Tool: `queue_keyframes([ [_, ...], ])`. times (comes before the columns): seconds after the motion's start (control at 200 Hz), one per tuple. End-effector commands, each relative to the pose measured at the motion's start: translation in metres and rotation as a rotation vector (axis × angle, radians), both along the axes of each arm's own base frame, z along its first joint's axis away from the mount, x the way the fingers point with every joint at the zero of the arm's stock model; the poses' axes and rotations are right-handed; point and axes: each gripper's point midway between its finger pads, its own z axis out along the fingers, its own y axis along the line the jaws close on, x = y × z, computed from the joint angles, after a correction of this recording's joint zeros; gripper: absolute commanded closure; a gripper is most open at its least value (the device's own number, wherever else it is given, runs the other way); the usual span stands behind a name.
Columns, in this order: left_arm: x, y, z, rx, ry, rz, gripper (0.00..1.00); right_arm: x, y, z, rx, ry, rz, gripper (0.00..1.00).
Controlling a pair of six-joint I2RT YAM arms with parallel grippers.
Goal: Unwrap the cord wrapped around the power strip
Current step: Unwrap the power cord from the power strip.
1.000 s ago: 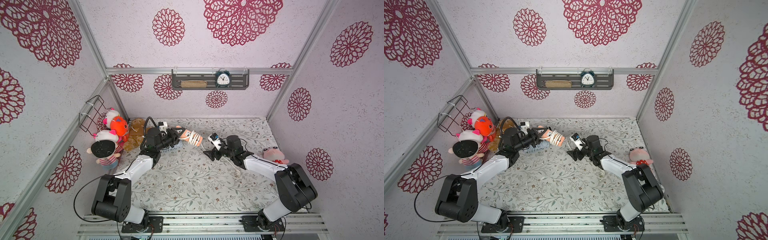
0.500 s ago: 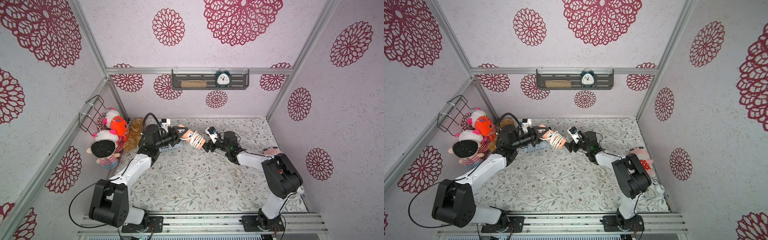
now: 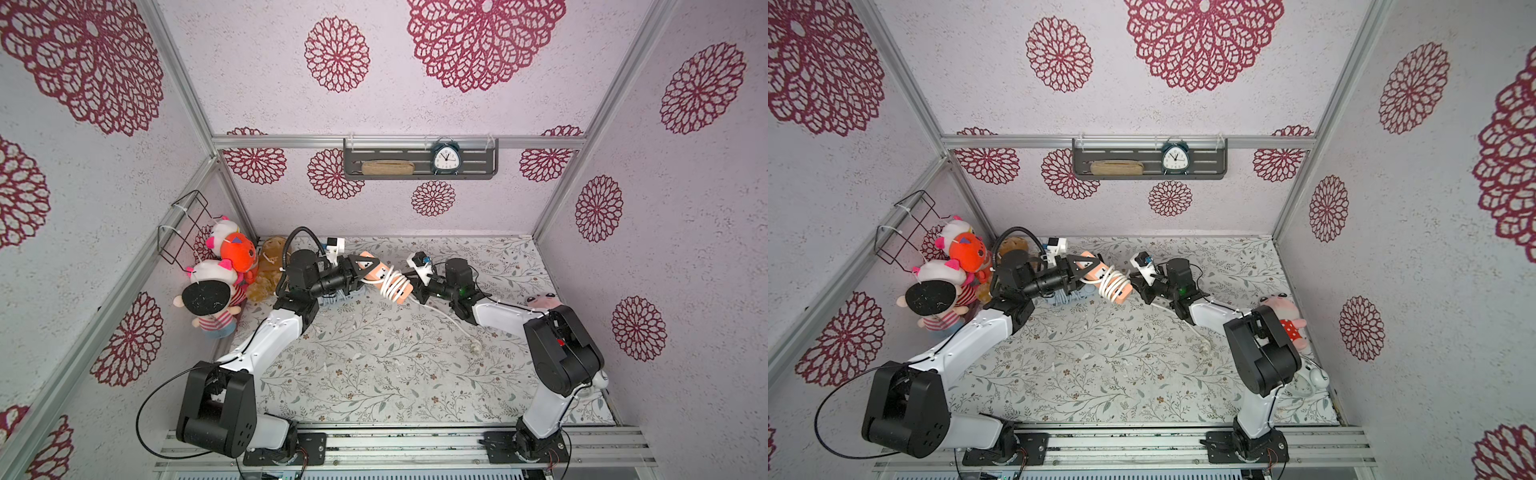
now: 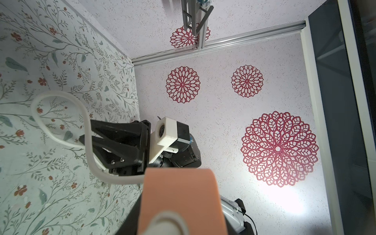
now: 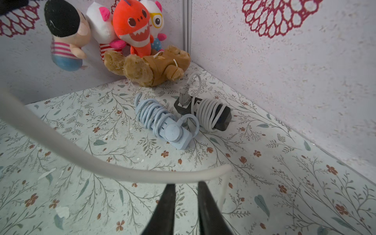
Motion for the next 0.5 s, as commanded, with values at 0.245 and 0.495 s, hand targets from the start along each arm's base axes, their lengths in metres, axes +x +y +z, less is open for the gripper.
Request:
queue_keyframes([
  [0.245,-0.016,-0.011,-0.013,-0.039,-0.047,-0.138,1.00,0.007,-0.033,0.039,0.113,0.077,-0.018,1.00],
  [0.495,-0.019,-0.014,-0.031,0.012,-0.010,-0.180,1.00,-0.015,-0.041,0.034,0.022,0.099,0.053,0.76],
])
